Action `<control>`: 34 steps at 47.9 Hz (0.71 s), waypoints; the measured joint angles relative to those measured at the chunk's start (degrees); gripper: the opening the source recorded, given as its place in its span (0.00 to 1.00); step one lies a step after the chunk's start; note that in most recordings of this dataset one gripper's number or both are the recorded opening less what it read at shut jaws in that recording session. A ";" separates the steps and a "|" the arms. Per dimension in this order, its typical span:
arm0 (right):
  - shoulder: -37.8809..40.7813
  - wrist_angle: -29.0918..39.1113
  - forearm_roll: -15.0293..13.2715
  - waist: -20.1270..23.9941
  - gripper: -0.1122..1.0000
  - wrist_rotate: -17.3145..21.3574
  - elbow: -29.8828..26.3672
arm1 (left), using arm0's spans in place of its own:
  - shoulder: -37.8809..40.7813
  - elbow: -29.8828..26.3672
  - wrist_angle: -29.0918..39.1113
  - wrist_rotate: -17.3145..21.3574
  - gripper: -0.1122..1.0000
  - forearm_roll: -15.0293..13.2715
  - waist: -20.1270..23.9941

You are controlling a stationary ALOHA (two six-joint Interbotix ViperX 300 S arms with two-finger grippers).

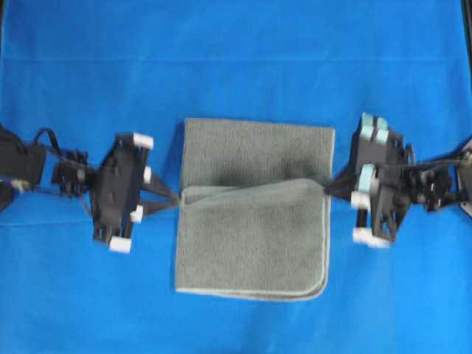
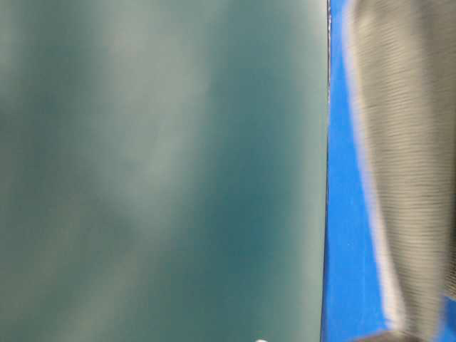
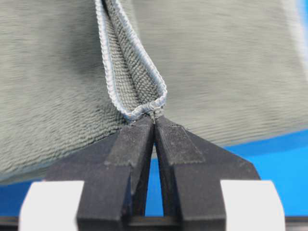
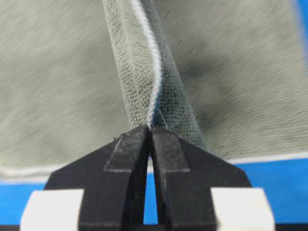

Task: Fold a large towel.
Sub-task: 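Fold the far half over toward the near edge with both grippers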

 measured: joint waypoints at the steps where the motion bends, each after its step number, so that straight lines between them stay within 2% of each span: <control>1: 0.53 -0.18 0.35 0.79 0.12 0.26 -0.09 | 0.44 -0.26 0.09 -0.18 0.12 0.00 -0.79; 9: 3.78 -2.20 1.85 6.24 0.12 3.43 -1.32 | 2.99 -2.90 1.76 -3.96 0.12 -0.09 -6.59; 14: 5.45 -3.87 2.11 7.73 0.12 5.27 -1.93 | 4.66 -4.13 2.29 -5.62 0.12 -0.09 -8.53; 21: 7.47 -6.77 2.11 7.82 0.12 7.56 -2.37 | 7.91 -5.36 2.55 -7.03 0.12 -0.09 -9.40; 34: 10.20 -10.90 2.20 8.96 0.12 7.82 -3.16 | 9.84 -6.50 2.90 -7.56 0.12 -0.09 -9.93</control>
